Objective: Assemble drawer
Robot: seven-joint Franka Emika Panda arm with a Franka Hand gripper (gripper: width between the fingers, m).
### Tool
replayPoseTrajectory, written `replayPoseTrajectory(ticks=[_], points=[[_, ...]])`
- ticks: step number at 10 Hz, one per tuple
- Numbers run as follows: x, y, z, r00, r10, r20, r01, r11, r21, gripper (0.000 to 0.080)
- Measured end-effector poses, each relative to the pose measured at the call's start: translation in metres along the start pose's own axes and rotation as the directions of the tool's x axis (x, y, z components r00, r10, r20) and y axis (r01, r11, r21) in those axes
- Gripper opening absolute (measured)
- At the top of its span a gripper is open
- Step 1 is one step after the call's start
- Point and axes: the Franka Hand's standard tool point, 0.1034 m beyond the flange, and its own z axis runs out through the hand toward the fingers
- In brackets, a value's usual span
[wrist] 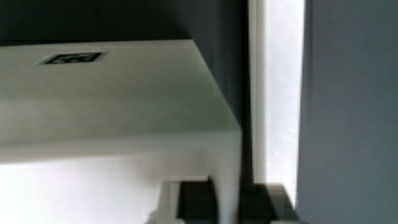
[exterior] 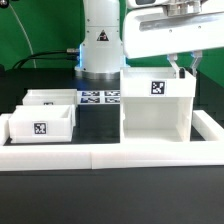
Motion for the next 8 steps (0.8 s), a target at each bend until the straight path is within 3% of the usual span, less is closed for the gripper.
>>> replayPoseTrajectory(ticks=[1, 5, 8], points=[[0.0084, -0.0006, -0.0002, 1.000, -0.008, -0.011, 0.008, 1.000, 0.003, 0.0041], [0.0077, -0.0020, -0.0018, 1.000, 0.028, -0.013, -0.028, 1.000, 0.006, 0.0041], [0.0097, -0.0053, -0.0032, 0.973, 0.228, -0.017, -0.228, 0.973, 0.017, 0.0041]])
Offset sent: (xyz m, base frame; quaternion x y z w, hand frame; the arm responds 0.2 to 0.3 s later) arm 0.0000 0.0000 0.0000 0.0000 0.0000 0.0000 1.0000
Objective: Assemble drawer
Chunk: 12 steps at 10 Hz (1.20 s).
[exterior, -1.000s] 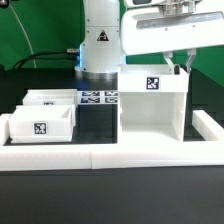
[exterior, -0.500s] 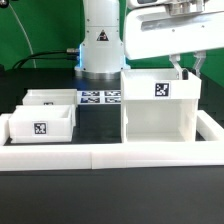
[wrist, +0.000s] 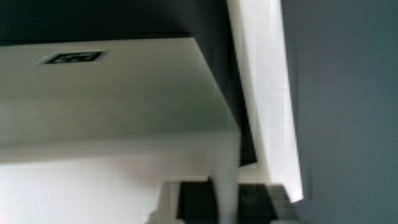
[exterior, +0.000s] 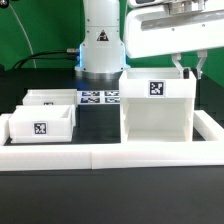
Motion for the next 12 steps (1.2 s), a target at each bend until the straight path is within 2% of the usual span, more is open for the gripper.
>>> replayPoseTrajectory(ticks=[3, 5, 8, 10, 12], points=[[0.001, -0.002, 0.000, 0.986, 0.164, -0.006, -0.164, 0.986, 0.007, 0.0041], [0.005, 0.000, 0.000, 0.941, 0.338, -0.013, -0.338, 0.941, 0.020, 0.0042], [0.010, -0.004, -0.003, 0.805, 0.594, 0.005, -0.593, 0.804, 0.044, 0.0044], [0.014, -0.002, -0.002, 0.760, 0.650, 0.008, -0.649, 0.759, 0.049, 0.0044], [0.012, -0.006, -0.002, 0.668, 0.744, 0.029, -0.744, 0.666, 0.057, 0.0044]])
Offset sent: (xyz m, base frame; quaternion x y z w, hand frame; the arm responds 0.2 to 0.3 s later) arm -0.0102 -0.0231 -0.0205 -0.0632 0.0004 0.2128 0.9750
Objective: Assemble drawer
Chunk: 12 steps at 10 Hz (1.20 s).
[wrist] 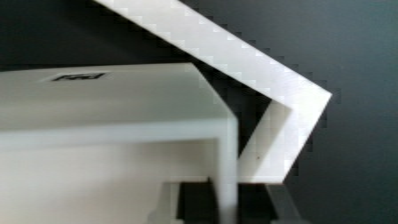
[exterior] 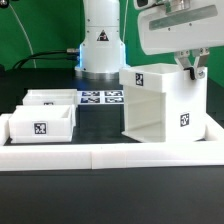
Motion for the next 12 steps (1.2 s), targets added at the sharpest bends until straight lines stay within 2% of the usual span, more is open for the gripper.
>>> replayPoseTrajectory(ticks=[4, 6, 9, 12], points=[[-0.003, 0.000, 0.001, 0.977, 0.211, 0.026, -0.212, 0.977, 0.007, 0.0044], [-0.001, 0.001, 0.005, 0.929, 0.368, 0.047, -0.369, 0.929, 0.004, 0.0044], [0.005, -0.011, 0.008, 0.915, 0.400, 0.059, -0.401, 0.916, 0.009, 0.0044], [0.013, -0.027, 0.013, 0.912, 0.403, 0.069, -0.405, 0.915, 0.001, 0.0044]])
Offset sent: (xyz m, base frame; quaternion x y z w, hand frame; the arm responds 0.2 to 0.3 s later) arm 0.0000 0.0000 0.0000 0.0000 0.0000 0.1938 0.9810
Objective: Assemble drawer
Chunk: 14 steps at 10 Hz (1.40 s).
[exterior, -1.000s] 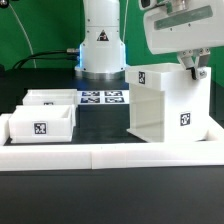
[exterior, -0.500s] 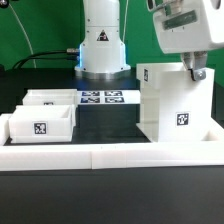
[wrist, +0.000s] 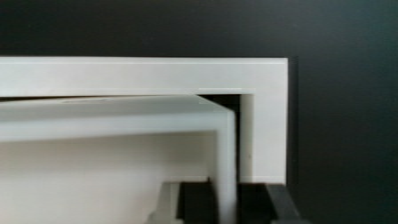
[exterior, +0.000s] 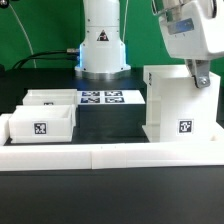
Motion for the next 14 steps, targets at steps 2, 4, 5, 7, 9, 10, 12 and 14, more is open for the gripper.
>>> replayPoseTrajectory(ticks=[2, 4, 5, 7, 9, 10, 12, 14], points=[[0.001, -0.012, 0.002, 1.000, 0.004, 0.005, -0.004, 1.000, 0.002, 0.0044], [0.001, -0.018, 0.002, 1.000, 0.008, 0.010, -0.008, 1.000, -0.002, 0.0044], [0.001, -0.020, 0.003, 1.000, 0.008, 0.012, -0.008, 1.000, -0.005, 0.0044], [0.001, -0.020, 0.003, 1.000, 0.005, 0.012, -0.005, 1.000, -0.004, 0.0052], [0.000, -0.020, 0.004, 1.000, 0.000, 0.012, 0.000, 1.000, -0.005, 0.0232], [0.000, -0.019, 0.004, 1.000, -0.003, 0.012, 0.003, 1.000, -0.006, 0.0232], [0.000, -0.019, 0.004, 1.000, -0.011, 0.012, 0.011, 1.000, -0.006, 0.0549], [0.000, -0.019, 0.004, 1.000, -0.016, 0.013, 0.016, 1.000, -0.006, 0.0629]])
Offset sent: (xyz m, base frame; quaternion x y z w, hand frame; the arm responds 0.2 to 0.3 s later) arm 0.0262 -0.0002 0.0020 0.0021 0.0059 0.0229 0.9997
